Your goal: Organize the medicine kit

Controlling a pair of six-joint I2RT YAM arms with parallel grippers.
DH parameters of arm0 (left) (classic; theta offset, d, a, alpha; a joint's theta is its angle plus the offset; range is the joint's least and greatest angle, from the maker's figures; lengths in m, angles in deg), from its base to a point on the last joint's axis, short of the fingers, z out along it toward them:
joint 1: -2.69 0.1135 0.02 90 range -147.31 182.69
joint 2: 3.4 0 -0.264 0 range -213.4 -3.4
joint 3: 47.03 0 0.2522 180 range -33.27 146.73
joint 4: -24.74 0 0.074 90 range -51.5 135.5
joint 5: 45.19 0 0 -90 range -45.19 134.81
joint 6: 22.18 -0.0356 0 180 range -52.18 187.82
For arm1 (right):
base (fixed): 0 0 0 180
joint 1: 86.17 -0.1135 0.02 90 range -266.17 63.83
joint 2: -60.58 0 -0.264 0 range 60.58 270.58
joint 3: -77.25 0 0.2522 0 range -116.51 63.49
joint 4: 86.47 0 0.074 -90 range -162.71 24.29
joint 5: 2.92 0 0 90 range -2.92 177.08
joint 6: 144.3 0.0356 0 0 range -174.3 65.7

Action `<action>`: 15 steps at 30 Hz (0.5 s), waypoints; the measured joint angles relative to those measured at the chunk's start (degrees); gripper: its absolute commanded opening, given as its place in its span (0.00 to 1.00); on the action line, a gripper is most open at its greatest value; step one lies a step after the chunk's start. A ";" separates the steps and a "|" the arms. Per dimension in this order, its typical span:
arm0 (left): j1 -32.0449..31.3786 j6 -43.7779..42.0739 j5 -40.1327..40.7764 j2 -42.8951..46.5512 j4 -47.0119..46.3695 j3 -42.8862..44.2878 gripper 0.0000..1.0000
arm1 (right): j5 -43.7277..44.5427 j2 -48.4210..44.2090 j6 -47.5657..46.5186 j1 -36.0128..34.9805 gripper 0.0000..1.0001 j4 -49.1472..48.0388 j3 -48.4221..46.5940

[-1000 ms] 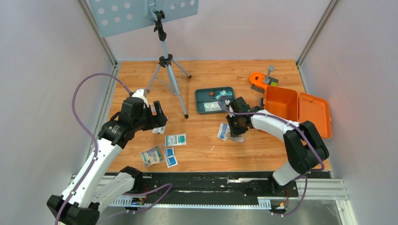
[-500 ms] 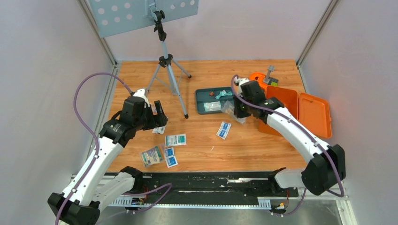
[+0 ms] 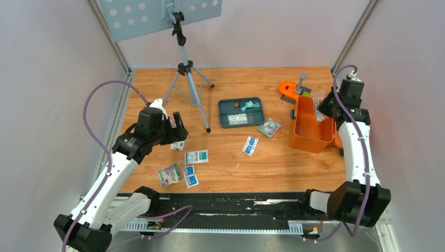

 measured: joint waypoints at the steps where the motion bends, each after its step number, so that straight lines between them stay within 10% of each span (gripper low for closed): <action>1: 0.00 0.00 0.02 -0.04 0.00 0.00 0.95 | -0.83 0.13 0.74 1.64 0.00 -0.35 1.05; 9: 0.00 -0.22 0.39 -0.76 -0.02 0.00 0.95 | -8.13 7.52 4.74 5.33 0.02 -4.39 5.49; 13: 0.00 -0.22 0.42 -0.79 0.00 0.00 0.95 | -10.05 10.82 6.69 5.31 0.55 -7.06 6.43; 15: 0.00 -0.22 0.39 -0.79 0.00 0.00 0.95 | -10.40 11.41 7.21 5.31 0.60 -7.89 6.49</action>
